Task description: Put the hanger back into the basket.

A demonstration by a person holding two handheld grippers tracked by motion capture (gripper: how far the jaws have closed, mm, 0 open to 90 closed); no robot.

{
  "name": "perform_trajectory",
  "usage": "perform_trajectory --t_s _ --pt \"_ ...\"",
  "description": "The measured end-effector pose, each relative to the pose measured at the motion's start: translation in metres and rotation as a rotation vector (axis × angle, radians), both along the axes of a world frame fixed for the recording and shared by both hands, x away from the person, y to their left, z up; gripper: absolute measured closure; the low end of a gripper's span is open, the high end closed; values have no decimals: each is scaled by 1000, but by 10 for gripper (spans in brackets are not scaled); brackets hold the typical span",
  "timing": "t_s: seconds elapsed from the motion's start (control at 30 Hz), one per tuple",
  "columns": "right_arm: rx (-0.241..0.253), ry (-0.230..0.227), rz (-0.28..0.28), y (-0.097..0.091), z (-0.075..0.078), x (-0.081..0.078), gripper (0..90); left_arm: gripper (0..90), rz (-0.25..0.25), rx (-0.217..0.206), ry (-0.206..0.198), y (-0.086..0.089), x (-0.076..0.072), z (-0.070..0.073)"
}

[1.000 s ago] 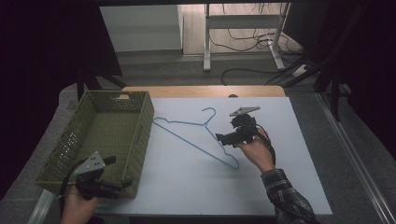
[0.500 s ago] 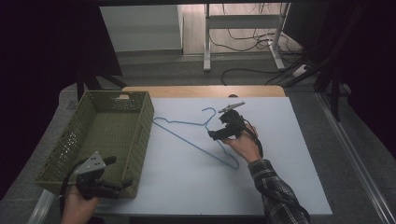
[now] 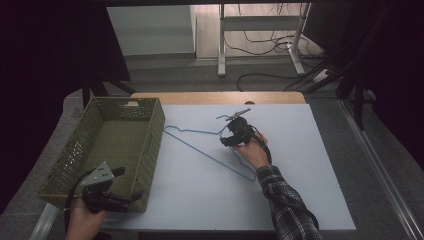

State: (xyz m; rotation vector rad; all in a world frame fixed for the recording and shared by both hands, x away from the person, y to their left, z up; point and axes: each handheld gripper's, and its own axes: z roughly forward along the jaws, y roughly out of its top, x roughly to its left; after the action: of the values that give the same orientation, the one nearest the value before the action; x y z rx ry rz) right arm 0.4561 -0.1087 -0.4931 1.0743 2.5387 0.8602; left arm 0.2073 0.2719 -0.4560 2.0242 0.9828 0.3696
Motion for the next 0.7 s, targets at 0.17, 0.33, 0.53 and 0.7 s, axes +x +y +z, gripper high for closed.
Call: perform_trajectory --t_s 0.17,0.33,0.53,0.7 --pt "-7 21 4 0 -9 4 500 0 -10 -10 -10 -6 4 6" --pt "-16 25 4 2 -14 9 611 1 -21 -29 -10 -12 11 13" --pt "-6 36 2 3 -17 12 710 0 -46 -36 2 -27 20 21" --pt "1 45 -4 6 -21 15 756 0 -50 -51 15 -32 24 26"
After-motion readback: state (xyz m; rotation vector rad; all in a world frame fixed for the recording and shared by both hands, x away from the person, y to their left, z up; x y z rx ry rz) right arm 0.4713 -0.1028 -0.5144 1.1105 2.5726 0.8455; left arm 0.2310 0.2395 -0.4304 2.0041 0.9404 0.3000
